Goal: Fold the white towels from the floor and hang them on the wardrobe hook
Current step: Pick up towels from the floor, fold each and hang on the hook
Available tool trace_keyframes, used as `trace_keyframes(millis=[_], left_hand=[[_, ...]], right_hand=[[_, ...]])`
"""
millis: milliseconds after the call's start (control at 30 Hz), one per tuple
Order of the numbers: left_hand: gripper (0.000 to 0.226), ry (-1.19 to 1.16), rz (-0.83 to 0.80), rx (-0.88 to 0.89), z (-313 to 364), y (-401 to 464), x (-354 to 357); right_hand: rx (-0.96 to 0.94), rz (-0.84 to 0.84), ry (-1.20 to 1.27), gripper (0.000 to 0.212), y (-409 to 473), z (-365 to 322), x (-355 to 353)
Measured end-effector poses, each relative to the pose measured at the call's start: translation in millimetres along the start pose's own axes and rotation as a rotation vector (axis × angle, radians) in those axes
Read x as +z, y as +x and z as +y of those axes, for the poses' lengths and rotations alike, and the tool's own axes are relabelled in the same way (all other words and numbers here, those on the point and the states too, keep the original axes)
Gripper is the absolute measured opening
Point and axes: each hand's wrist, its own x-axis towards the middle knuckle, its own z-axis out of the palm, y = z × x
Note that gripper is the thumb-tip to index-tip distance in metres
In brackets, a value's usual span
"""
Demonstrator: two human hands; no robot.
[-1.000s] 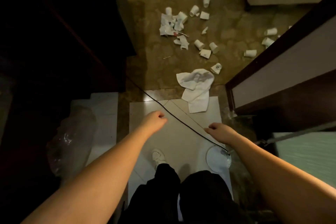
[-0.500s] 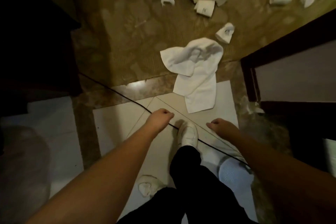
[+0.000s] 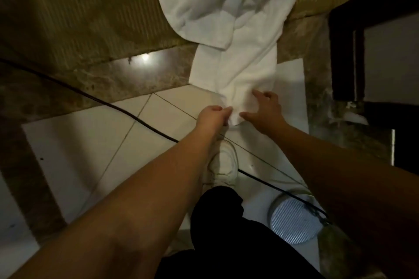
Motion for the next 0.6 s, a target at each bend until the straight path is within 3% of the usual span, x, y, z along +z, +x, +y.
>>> trace_keyframes(millis=[67,233,333,500,600], left_hand=[[0.041,-0.025,-0.024,0.032,1.6,3.3,10.9],[0.047,-0.366,-0.086,-0.074,9.0,-24.1,4.2],[0.044,-0.487,-0.162,-0.058,11.1,-63.4,-12.9],[0.020,-0.577,-0.209,-0.022,40.6,-163.6,-37.4],[0.018,-0.546,-0.230,0.036,66.3,-227.4,-49.0]], right_hand=[[-0.035,-0.046,0.085,0.083,-2.9,5.5,3.5],[-0.192,-0.187,0.063,0.085,-32.8,6.4,-1.5],[-0.320,-0.070,0.010,0.078,-69.3,-2.2,-8.9],[-0.436,0.191,0.037,0.042,-143.4,-21.8,-34.5],[-0.409,0.227,0.206,0.056,-193.4,-51.0,-63.2]])
